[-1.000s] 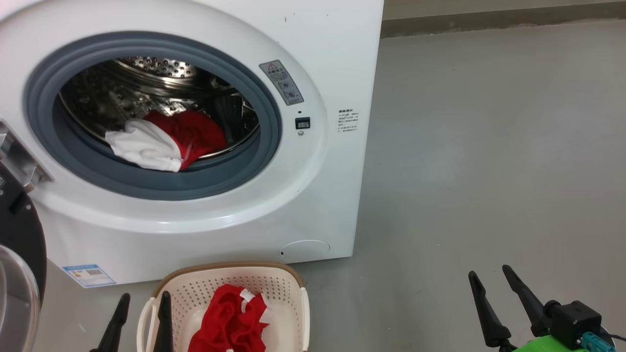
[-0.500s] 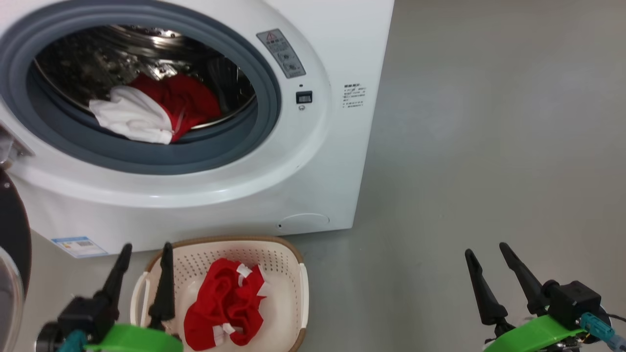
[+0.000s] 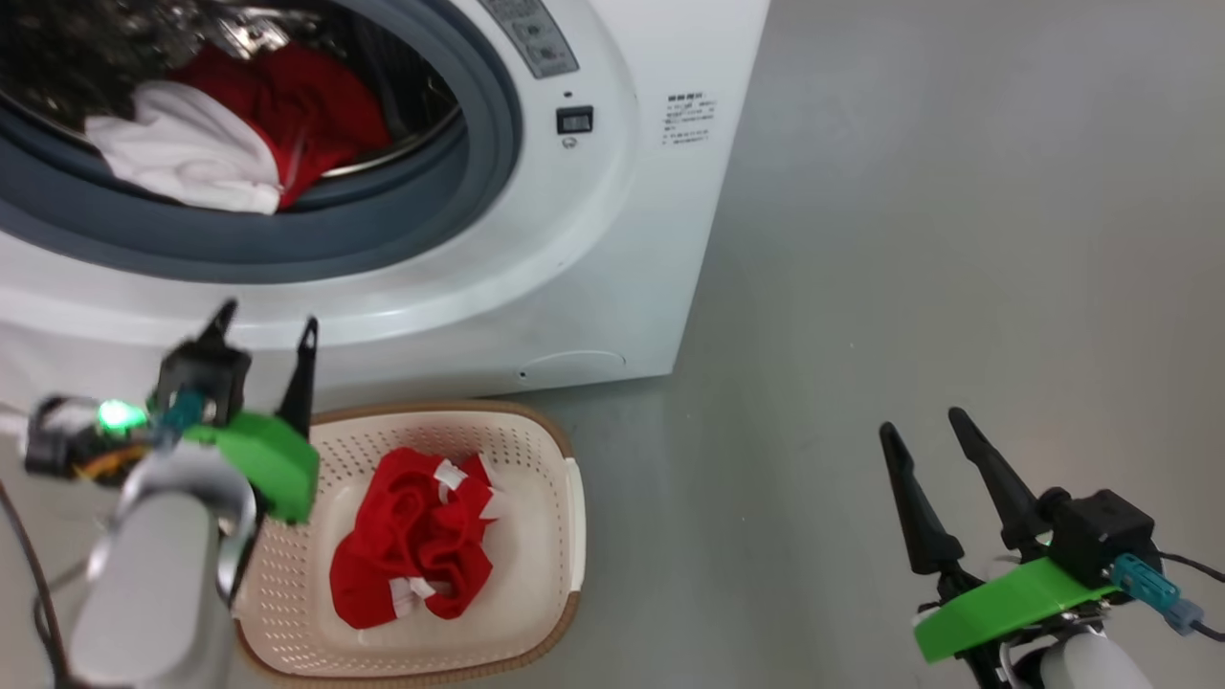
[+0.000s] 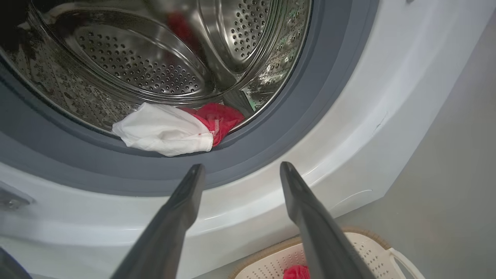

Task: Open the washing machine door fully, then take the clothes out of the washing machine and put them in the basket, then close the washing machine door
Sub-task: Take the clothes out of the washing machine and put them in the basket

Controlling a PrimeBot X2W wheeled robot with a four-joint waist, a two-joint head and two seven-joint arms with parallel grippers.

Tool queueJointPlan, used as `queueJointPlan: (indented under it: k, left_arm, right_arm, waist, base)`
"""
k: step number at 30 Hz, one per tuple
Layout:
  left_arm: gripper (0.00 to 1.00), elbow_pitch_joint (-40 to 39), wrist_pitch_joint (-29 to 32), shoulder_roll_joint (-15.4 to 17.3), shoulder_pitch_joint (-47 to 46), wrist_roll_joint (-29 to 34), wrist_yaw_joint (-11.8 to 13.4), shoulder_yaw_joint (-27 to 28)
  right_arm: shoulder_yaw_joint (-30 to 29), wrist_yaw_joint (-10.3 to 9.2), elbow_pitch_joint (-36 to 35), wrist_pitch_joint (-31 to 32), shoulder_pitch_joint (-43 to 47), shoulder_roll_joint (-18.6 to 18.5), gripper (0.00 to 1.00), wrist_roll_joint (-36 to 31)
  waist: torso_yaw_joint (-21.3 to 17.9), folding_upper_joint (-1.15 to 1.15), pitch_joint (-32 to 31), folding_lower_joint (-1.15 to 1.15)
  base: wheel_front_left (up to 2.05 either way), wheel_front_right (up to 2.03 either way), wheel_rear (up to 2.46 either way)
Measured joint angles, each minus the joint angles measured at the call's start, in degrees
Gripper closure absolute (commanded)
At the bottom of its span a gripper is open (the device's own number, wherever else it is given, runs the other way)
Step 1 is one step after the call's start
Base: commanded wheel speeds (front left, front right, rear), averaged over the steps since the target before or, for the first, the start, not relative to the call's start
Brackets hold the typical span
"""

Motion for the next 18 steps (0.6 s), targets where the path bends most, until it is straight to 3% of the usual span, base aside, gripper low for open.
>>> queueJointPlan:
  k: [7, 18]
  left_arm:
    - [0.00, 10.13, 6.49, 2.31, -14.05, 7.20, 1.08, -5.66]
    - [0.00, 22.70, 14.37, 5.10, -29.34, 13.28, 1.44, -10.88]
  right_arm:
    - [1.08, 0.00, -0.03, 0.00, -2.35, 0.64, 0.00, 0.00]
    - [1.76, 0.00, -0.36, 0.00, -5.63, 1.21, 0.00, 0.00]
  waist:
    - [-1.62, 0.00, 3.35, 0.00]
    - [-3.27, 0.00, 8.05, 0.00]
  base:
    - [0.00, 0.00, 0.00]
    - [0.00, 0.00, 0.00]
